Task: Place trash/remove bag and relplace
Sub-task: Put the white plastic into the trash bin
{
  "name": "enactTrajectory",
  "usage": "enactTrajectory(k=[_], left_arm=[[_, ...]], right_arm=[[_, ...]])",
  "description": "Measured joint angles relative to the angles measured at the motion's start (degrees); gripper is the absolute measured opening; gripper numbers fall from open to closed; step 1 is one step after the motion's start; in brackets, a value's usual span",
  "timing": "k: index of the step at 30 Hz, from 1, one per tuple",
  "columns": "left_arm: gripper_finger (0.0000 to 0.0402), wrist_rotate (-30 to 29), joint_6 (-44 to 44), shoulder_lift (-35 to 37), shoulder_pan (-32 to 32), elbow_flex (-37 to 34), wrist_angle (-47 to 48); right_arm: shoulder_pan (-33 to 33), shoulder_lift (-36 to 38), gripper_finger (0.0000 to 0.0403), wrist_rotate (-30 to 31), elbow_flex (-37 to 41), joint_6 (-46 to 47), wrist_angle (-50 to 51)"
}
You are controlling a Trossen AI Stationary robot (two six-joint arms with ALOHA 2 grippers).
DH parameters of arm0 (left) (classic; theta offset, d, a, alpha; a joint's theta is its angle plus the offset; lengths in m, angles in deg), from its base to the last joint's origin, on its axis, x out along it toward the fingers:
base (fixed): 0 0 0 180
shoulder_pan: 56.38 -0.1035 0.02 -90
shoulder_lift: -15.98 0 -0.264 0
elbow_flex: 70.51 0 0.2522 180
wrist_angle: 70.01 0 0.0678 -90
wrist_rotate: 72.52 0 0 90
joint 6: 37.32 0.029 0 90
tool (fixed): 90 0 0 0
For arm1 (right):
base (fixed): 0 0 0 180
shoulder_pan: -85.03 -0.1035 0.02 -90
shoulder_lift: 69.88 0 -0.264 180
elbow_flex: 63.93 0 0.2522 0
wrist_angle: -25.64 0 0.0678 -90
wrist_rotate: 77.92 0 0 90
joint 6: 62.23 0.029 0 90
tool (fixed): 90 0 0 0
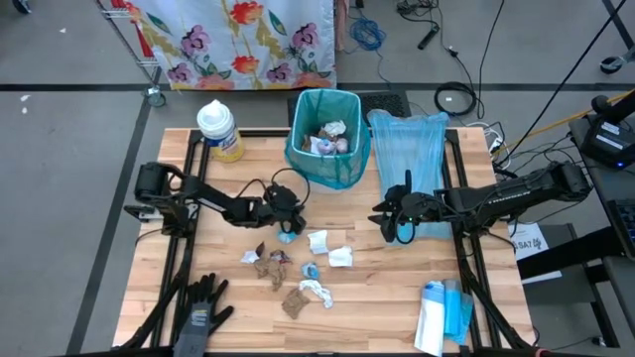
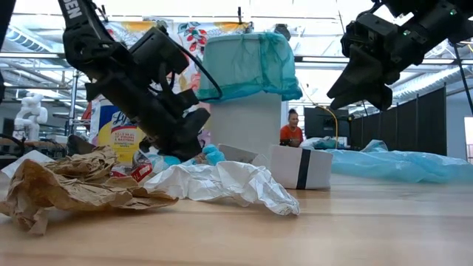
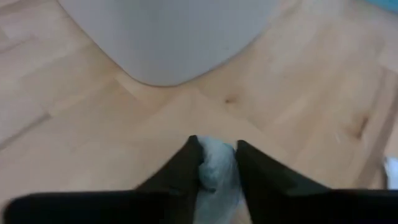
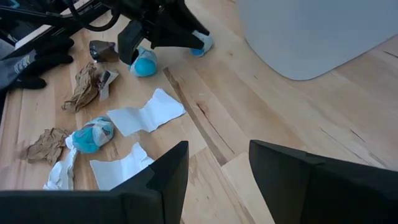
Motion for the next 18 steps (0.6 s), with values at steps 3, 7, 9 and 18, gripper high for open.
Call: enactTrajectory(k=[3,7,9,18], left_arm=[[0.0026,2.39,-0.56,1.27,0.77,-0.04,1.10],[0.0014,4.25,-4.54,3.66,2.43,-0.12,3.12],[0.0009,4.81,-6.07,6.15,3.40,-0.33,6.15],[0.0007,3.51,-11.61,21.15,7.95,-0.33,21.06]], right_arm=[[0.00,0.00,0.0160,-0.03,0.00,-0.29,0.00],[0.00,0.00,0.0160,-0.04,0.00,-1.00,0.00],[0.00,0.00,0.0160,-0.06,0.00,-1.95,0.01],[2.11,0.02,0.0160,0.07,0.00,-6.22,0.01]])
